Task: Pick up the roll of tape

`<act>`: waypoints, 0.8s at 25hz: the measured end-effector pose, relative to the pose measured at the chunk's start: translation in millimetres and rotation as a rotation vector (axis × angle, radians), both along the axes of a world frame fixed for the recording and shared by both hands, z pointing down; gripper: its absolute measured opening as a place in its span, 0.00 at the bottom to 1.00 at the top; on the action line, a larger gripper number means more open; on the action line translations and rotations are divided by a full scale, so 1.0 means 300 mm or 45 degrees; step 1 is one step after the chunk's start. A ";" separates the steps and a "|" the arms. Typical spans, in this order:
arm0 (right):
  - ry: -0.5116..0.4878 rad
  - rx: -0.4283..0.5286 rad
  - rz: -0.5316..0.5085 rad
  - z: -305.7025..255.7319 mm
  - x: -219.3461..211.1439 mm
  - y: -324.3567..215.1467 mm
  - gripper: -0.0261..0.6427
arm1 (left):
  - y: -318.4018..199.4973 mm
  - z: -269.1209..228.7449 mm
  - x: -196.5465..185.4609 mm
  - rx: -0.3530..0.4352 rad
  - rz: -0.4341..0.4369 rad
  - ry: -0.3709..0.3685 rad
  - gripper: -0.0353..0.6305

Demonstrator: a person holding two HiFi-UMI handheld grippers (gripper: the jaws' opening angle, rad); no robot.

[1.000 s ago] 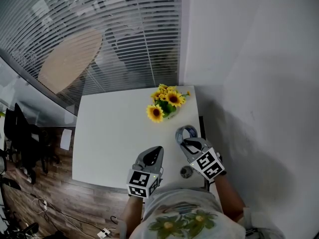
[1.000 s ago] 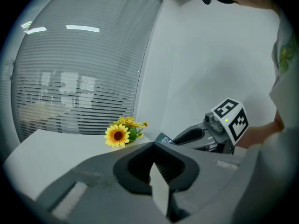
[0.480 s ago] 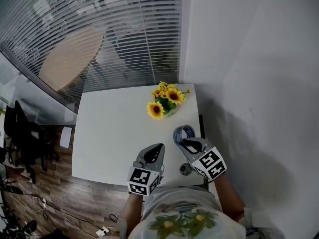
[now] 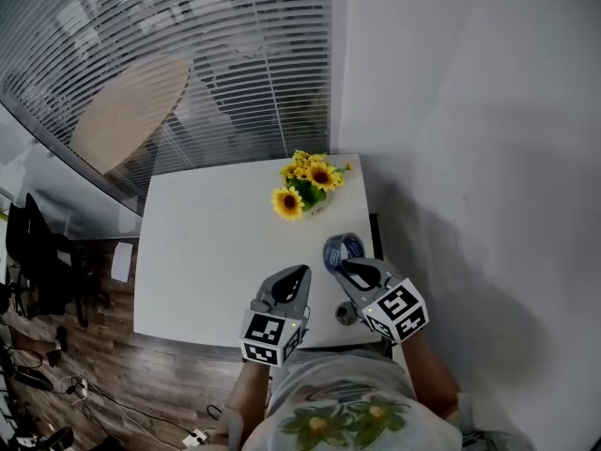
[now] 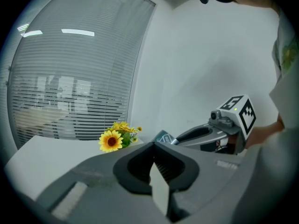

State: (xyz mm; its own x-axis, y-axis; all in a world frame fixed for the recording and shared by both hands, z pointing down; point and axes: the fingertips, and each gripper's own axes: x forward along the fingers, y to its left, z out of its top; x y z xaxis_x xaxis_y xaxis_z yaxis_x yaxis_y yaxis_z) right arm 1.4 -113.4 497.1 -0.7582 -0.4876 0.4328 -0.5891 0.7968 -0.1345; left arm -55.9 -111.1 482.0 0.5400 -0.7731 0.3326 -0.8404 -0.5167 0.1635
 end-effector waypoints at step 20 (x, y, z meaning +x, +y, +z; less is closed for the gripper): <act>-0.215 -0.014 0.083 -0.097 0.033 0.075 0.12 | 0.050 0.023 0.049 0.001 0.044 0.008 0.06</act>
State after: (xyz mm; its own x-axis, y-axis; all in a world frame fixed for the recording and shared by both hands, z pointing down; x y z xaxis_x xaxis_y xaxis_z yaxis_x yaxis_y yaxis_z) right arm 11.3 -91.0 468.1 -0.7876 -0.5341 0.3072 -0.6077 0.7556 -0.2444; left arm -41.2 -96.1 489.0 0.5685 -0.7541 0.3287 -0.8210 -0.5455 0.1686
